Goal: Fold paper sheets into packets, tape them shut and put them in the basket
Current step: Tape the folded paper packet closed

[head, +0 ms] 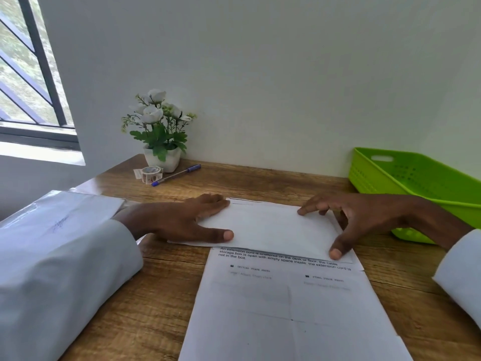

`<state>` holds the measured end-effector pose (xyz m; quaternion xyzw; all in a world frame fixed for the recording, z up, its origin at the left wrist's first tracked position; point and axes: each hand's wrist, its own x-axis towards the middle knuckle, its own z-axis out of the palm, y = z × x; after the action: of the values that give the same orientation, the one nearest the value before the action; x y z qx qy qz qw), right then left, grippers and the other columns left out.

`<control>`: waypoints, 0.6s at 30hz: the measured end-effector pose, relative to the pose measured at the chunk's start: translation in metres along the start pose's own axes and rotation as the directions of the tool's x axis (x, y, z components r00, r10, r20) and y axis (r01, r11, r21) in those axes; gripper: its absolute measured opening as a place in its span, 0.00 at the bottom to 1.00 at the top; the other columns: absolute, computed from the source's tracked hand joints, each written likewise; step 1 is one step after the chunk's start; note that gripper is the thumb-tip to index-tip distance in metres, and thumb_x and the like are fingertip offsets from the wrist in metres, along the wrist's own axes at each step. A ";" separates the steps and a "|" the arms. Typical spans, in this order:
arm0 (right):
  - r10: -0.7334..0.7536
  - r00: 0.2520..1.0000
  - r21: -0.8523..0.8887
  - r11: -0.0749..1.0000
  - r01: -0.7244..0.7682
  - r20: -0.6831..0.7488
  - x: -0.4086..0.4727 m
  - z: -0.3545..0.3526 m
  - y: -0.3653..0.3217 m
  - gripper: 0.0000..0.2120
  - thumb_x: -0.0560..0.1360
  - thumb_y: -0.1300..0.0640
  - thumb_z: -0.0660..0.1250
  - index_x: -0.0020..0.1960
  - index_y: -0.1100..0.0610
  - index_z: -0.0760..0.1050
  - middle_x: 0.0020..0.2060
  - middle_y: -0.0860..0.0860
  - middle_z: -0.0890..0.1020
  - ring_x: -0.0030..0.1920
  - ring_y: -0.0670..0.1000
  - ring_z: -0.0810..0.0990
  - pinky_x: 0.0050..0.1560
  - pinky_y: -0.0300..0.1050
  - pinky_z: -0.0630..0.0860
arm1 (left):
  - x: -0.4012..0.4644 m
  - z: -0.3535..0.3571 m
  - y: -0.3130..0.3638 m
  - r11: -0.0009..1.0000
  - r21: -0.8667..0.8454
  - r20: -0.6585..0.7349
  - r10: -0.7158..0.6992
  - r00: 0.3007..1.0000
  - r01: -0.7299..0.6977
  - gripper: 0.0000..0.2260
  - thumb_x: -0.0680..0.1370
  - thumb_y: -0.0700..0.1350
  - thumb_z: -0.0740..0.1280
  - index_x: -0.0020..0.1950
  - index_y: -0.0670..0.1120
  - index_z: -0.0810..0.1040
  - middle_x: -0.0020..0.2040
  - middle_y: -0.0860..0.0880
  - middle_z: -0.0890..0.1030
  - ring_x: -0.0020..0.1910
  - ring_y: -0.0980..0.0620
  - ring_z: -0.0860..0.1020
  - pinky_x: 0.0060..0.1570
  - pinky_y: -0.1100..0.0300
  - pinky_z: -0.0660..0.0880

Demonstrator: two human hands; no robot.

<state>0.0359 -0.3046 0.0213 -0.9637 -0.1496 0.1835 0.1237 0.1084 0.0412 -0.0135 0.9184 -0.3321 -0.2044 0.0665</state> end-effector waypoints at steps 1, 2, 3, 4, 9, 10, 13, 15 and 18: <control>0.006 1.000 -0.044 0.999 -0.005 0.016 0.000 0.000 -0.002 0.45 0.60 0.37 0.79 0.72 0.36 0.63 0.69 0.32 0.63 0.68 0.37 0.63 0.59 0.30 0.62 | 0.001 0.001 0.001 1.000 0.022 0.021 0.004 1.000 -0.004 0.51 0.58 0.83 0.48 0.76 0.64 0.37 0.78 0.60 0.37 0.78 0.53 0.40 0.75 0.48 0.43; 0.014 0.999 -0.072 0.997 -0.012 0.030 0.000 0.000 -0.004 0.47 0.60 0.37 0.78 0.74 0.36 0.61 0.70 0.33 0.61 0.69 0.38 0.60 0.60 0.31 0.61 | 0.001 0.002 0.004 0.999 0.046 0.038 0.008 0.999 -0.010 0.51 0.58 0.83 0.46 0.76 0.63 0.34 0.78 0.59 0.35 0.77 0.53 0.36 0.73 0.49 0.39; 0.021 0.999 -0.085 0.996 -0.018 0.041 0.000 0.000 -0.005 0.48 0.60 0.36 0.78 0.75 0.37 0.59 0.71 0.33 0.60 0.71 0.38 0.58 0.63 0.33 0.60 | 0.001 0.003 0.005 0.998 0.065 0.050 0.007 0.999 -0.010 0.51 0.60 0.83 0.45 0.75 0.62 0.33 0.77 0.58 0.33 0.77 0.53 0.34 0.72 0.51 0.37; 0.027 0.998 -0.091 0.996 -0.023 0.049 0.000 0.000 -0.006 0.49 0.60 0.36 0.77 0.75 0.37 0.58 0.71 0.34 0.59 0.72 0.39 0.57 0.65 0.35 0.59 | 0.001 0.004 0.006 0.997 0.081 0.056 0.004 0.998 -0.009 0.50 0.60 0.82 0.44 0.75 0.61 0.32 0.77 0.58 0.32 0.76 0.53 0.33 0.72 0.51 0.36; 0.059 0.995 -0.110 0.993 -0.050 0.077 -0.006 -0.002 -0.011 0.49 0.60 0.35 0.77 0.76 0.38 0.57 0.71 0.31 0.58 0.72 0.37 0.57 0.65 0.34 0.59 | 0.004 0.006 0.009 0.995 0.098 0.014 0.005 1.000 -0.007 0.44 0.68 0.76 0.47 0.77 0.58 0.34 0.78 0.56 0.34 0.76 0.53 0.34 0.73 0.49 0.36; 0.056 0.996 -0.097 0.994 -0.049 0.069 -0.007 -0.002 -0.013 0.47 0.60 0.34 0.76 0.74 0.38 0.59 0.71 0.31 0.60 0.71 0.36 0.60 0.64 0.32 0.61 | 0.004 0.006 0.011 0.996 0.087 -0.006 0.011 1.000 -0.011 0.43 0.70 0.73 0.49 0.78 0.58 0.36 0.78 0.57 0.36 0.77 0.53 0.35 0.74 0.49 0.37; 0.001 0.997 0.028 1.000 0.001 -0.071 0.002 -0.006 -0.035 0.32 0.64 0.37 0.75 0.65 0.36 0.70 0.61 0.27 0.71 0.60 0.26 0.69 0.54 0.24 0.67 | 0.003 0.000 0.008 0.999 -0.028 -0.136 0.011 0.991 -0.015 0.40 0.71 0.72 0.55 0.79 0.57 0.49 0.80 0.57 0.50 0.79 0.51 0.49 0.77 0.47 0.50; -0.056 0.980 0.084 0.994 0.074 -0.193 0.019 -0.009 -0.052 0.25 0.65 0.39 0.75 0.61 0.39 0.76 0.56 0.31 0.79 0.56 0.29 0.75 0.55 0.29 0.73 | 0.002 -0.007 0.005 0.992 -0.107 -0.267 0.029 0.963 -0.060 0.34 0.74 0.67 0.61 0.76 0.54 0.62 0.77 0.55 0.63 0.75 0.53 0.62 0.72 0.53 0.62; -0.155 0.935 0.131 0.970 0.205 -0.319 0.053 -0.011 -0.081 0.19 0.67 0.45 0.77 0.56 0.47 0.82 0.51 0.40 0.85 0.49 0.37 0.82 0.50 0.33 0.78 | -0.003 -0.014 -0.003 0.993 -0.064 -0.491 0.058 0.869 -0.103 0.19 0.77 0.56 0.68 0.66 0.51 0.77 0.66 0.55 0.77 0.63 0.58 0.75 0.60 0.64 0.70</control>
<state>0.0674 -0.2138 0.0382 -0.9493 -0.2009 0.0313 0.2398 0.1142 0.0453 -0.0006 0.9218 -0.3331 0.0226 0.1971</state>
